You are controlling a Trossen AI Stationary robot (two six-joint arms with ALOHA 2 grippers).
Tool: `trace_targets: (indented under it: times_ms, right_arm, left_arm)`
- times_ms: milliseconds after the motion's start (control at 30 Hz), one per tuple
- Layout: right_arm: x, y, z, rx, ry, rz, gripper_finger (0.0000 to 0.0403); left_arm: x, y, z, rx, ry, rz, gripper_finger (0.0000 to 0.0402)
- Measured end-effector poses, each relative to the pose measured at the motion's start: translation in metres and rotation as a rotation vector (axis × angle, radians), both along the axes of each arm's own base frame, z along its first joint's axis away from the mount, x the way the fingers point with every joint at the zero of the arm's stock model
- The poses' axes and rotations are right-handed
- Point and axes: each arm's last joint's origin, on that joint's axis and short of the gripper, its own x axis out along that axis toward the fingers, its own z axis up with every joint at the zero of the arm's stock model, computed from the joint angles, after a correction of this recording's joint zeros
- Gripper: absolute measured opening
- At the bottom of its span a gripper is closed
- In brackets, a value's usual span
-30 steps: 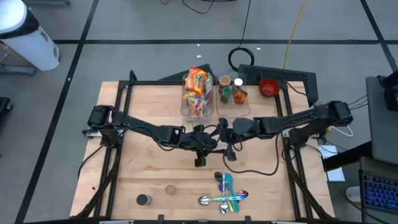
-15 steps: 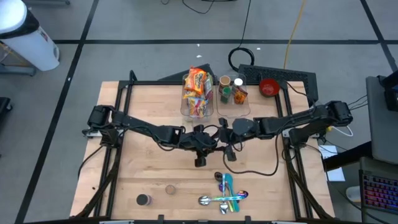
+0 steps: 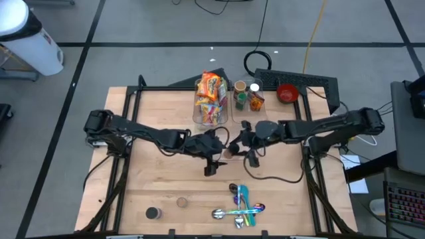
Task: Pick & Place Food Item
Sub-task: Put the orange seasoning bottle into the right transparent bin
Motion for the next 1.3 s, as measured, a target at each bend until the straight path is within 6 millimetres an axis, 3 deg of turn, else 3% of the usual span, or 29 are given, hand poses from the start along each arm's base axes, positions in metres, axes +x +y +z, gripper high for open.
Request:
trace_targets:
  times_ms: [133,233,500,633,733,900,1300]
  right_arm:
    - [-0.022,-0.014,0.013,-0.062,0.018,-0.121,0.0194]
    - [-0.039,-0.031,0.022,-0.111,0.022,-0.245,0.0194]
    - [-0.076,-0.092,0.037,-0.154,0.02,-0.538,0.0194]
    - [-0.079,-0.122,0.022,-0.107,0.089,-0.571,0.0194]
    - [-0.08,-0.139,0.001,-0.089,0.144,-0.597,0.0194]
    - [-0.082,-0.16,-0.031,-0.078,0.179,-0.684,0.0194]
    - [-0.085,-0.163,-0.071,-0.014,0.23,-0.719,0.0194]
  left_arm:
    - [-0.007,0.001,0.011,0.013,-0.021,-0.014,0.035]
    - [-0.014,0.006,0.009,0.032,-0.041,0.021,0.0355]
    - [-0.042,0.031,-0.017,0.004,-0.168,0.162,0.0356]
    - [-0.055,0.041,-0.028,-0.043,-0.256,0.202,0.036]
    - [-0.06,0.045,-0.04,-0.071,-0.252,0.228,0.036]
    - [-0.062,0.046,-0.043,-0.092,-0.251,0.242,0.0361]
    - [-0.062,0.045,-0.044,-0.081,-0.253,0.233,0.0361]
